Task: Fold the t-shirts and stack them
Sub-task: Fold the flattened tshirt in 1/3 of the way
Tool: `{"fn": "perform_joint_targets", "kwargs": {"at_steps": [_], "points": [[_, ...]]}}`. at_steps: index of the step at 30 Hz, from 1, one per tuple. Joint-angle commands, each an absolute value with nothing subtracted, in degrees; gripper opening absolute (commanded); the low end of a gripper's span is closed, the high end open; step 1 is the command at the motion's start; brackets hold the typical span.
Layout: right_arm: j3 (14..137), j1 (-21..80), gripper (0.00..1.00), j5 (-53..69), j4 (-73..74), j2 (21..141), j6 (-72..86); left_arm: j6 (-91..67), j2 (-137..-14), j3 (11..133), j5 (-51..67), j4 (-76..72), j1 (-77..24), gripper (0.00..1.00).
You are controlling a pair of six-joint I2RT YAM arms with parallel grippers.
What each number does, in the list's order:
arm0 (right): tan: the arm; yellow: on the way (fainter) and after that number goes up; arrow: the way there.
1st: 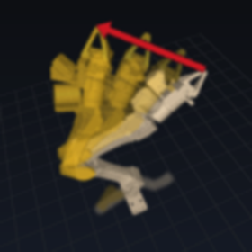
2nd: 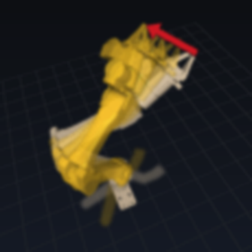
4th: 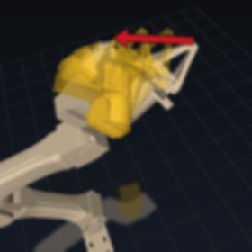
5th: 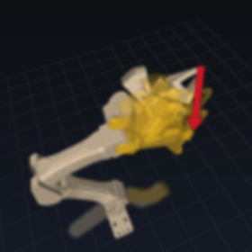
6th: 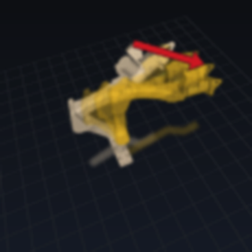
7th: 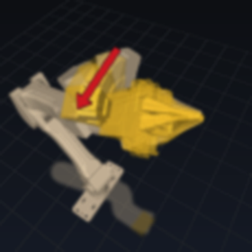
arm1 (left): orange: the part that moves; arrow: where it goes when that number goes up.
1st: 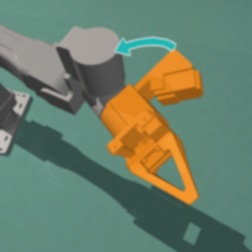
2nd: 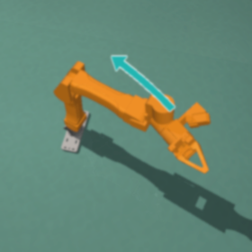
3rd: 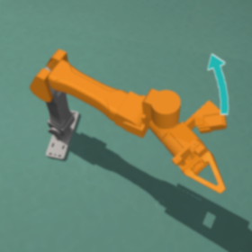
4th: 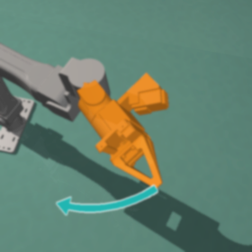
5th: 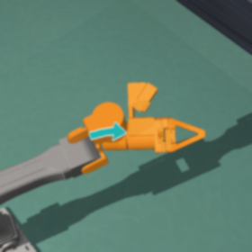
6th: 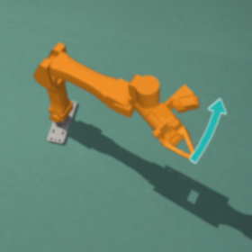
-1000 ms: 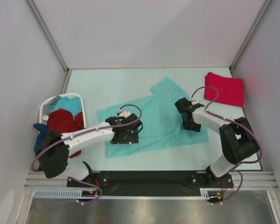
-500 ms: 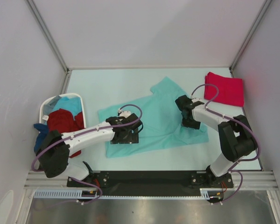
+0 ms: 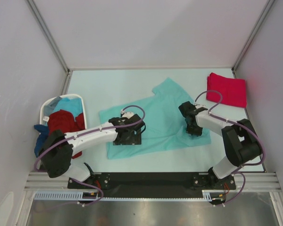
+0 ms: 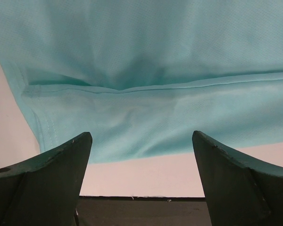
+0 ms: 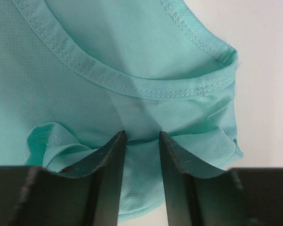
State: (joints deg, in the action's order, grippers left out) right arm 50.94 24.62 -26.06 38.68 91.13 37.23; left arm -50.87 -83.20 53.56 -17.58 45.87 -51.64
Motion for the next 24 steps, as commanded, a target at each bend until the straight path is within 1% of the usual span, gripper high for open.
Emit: {"fn": "perform_joint_targets", "kwargs": {"at_steps": [1,4,9,11,12,13,15,17,24], "points": [[49.57,24.7,0.28,-25.93,39.29,88.86,37.62,-49.57,-83.58,56.07,-17.23,44.82,-51.94,0.94],[49.75,24.79,0.2,-26.28,39.55,88.68,37.71,-49.48,-83.85,56.25,-17.05,44.74,-51.94,0.94],[51.06,25.66,0.2,-27.95,40.87,87.02,38.32,-49.39,-83.94,56.25,-17.05,44.74,-51.94,0.94],[52.2,26.1,0.23,-28.82,41.66,86.49,38.67,-49.31,-84.11,56.34,-16.96,44.82,-51.94,0.94],[52.47,26.36,0.27,-29.0,41.83,85.61,38.67,-49.31,-84.11,56.34,-16.96,44.74,-51.94,0.94],[52.73,26.54,0.34,-29.0,41.92,85.17,38.76,-49.31,-84.11,56.25,-16.96,44.74,-51.94,0.94],[53.61,27.24,0.41,-29.09,42.36,83.59,38.76,-49.22,-84.02,56.25,-16.88,44.56,-51.94,0.94],[54.22,27.68,0.43,-29.0,42.97,83.15,39.02,-49.22,-84.11,56.34,-16.87,44.56,-51.94,0.94],[54.49,30.32,0.44,-28.57,43.16,84.55,40.42,-49.04,-83.94,56.08,-16.44,44.39,-51.94,0.94]]}}
